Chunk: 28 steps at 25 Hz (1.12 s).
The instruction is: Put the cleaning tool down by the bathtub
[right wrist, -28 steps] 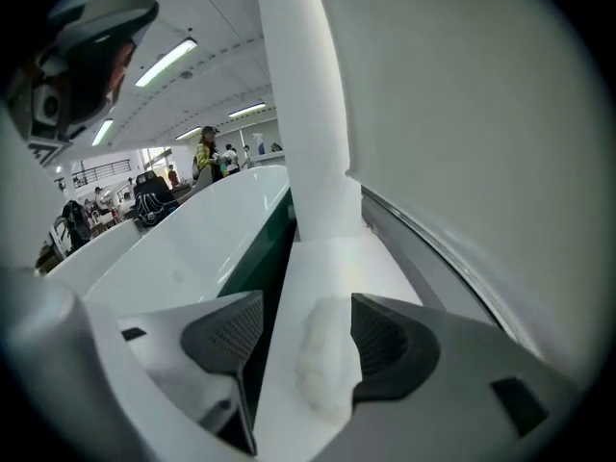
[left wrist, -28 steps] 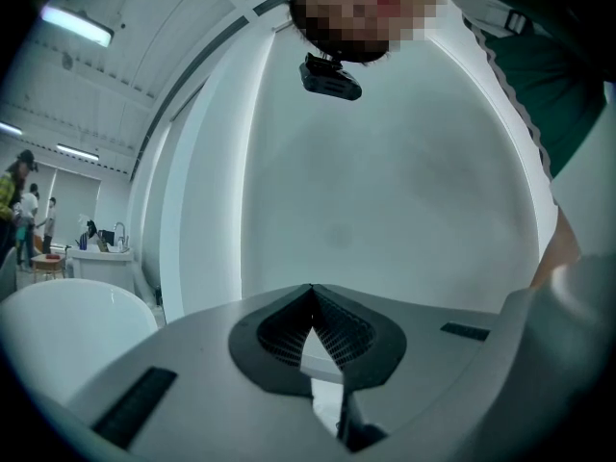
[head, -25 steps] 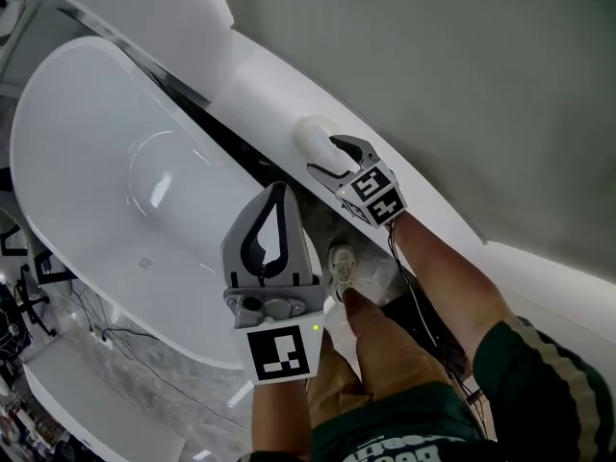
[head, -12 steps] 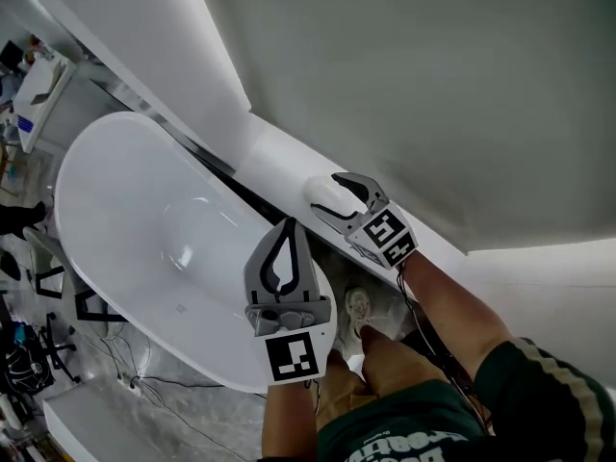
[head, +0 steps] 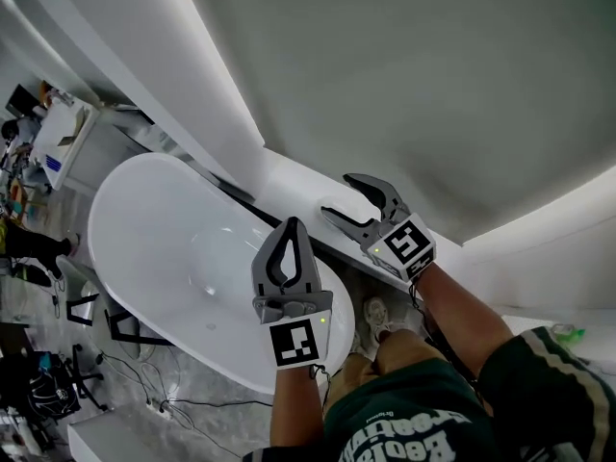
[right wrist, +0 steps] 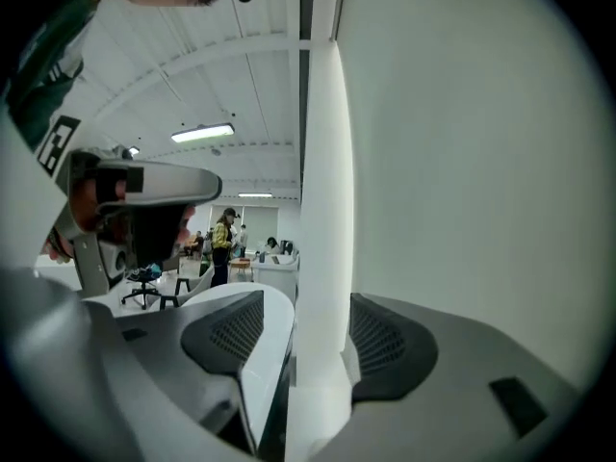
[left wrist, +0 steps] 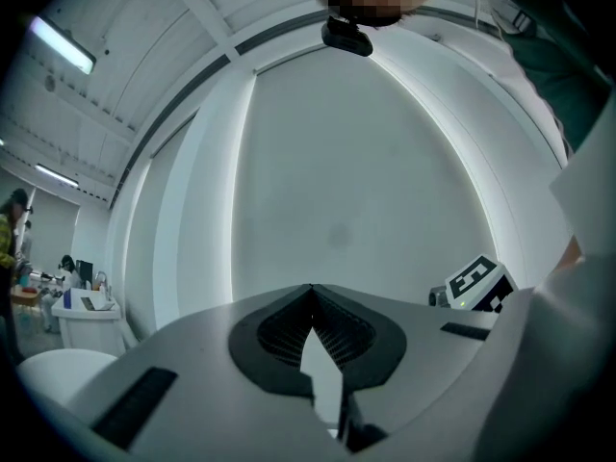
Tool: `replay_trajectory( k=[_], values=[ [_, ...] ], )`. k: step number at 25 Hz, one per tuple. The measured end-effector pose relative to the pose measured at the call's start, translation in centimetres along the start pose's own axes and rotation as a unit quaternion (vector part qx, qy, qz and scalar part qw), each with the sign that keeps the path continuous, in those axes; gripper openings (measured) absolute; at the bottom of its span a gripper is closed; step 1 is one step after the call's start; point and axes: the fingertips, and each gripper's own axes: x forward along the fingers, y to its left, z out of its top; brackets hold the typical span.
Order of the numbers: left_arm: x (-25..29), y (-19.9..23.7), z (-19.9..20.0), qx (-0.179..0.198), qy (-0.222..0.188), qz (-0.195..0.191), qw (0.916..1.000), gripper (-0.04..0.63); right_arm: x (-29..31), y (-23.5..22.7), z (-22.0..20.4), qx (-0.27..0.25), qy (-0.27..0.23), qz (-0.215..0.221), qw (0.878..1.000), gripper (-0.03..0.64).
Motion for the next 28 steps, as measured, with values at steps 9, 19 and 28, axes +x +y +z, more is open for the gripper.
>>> replay_trajectory(
  k=[9, 19, 28],
  values=[
    [-3.4, -1.1, 7.6, 0.013, -0.031, -0.052, 0.9981, 0.009, -7.7, 2.6, 9.7, -0.019, -0.075, -0.033, 0.996, 0.287],
    [-7.1, -0.3, 12.6, 0.031, -0.063, -0.058, 0.9959, 0.008, -10.9, 6.3, 16.0, -0.054, -0.118, -0.037, 0.991, 0.287],
    [-8.4, 0.1, 14.1, 0.021, -0.076, -0.068, 0.9946, 0.008, -12.6, 8.4, 17.8, -0.019, -0.152, -0.041, 0.987, 0.101]
  ],
)
